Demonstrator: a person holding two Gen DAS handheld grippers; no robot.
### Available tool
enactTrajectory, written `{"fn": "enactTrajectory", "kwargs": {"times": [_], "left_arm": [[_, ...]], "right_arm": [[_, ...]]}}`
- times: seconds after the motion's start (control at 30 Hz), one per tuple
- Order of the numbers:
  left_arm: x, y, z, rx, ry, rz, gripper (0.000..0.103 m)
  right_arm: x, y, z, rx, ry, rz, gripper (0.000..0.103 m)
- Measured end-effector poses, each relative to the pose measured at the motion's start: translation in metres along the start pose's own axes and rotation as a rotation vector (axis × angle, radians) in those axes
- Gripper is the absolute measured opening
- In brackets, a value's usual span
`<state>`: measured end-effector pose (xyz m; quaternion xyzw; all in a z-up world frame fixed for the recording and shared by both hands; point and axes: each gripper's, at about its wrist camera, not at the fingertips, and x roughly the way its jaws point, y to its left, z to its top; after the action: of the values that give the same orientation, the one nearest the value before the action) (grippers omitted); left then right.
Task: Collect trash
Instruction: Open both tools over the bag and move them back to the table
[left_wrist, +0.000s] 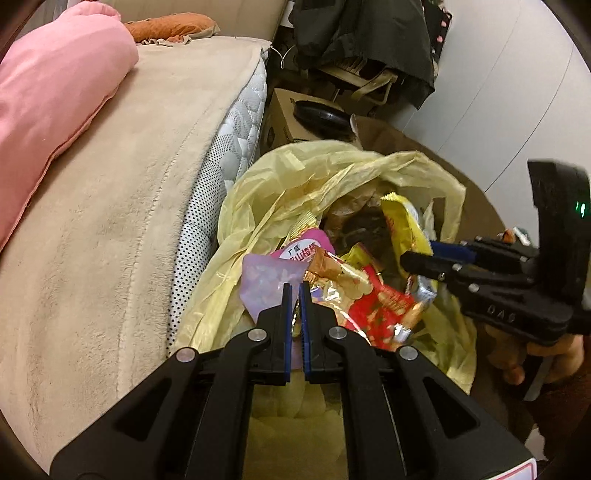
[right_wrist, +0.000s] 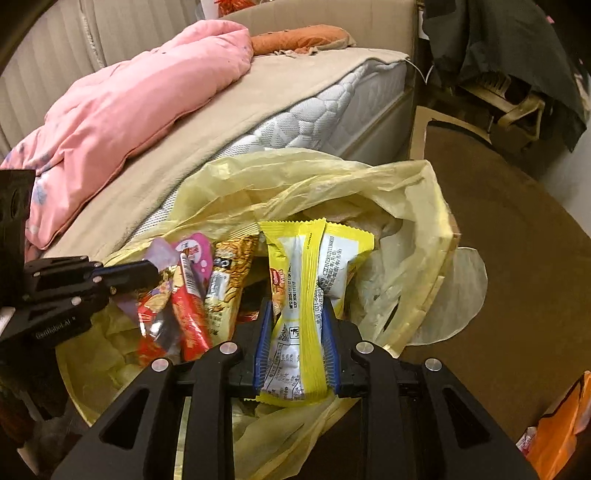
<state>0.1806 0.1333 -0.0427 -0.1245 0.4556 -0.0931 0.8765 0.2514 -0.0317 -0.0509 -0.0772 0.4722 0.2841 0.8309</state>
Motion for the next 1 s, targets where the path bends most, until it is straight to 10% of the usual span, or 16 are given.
{"fn": "enactTrajectory", "kwargs": {"times": [0.57, 1.0], "left_arm": [[-0.093, -0.002, 0.014, -0.111, -0.264, 0.034, 0.040], [-0.067, -0.091, 0.004, 0.029, -0.219, -0.068, 0.044]], "right_arm": [[-0.083, 0.002, -0.016, 0.009, -0.163, -0.047, 0.060], [-0.191, -0.075, -0.082, 0.205, -0.349, -0.225, 0.061]]}}
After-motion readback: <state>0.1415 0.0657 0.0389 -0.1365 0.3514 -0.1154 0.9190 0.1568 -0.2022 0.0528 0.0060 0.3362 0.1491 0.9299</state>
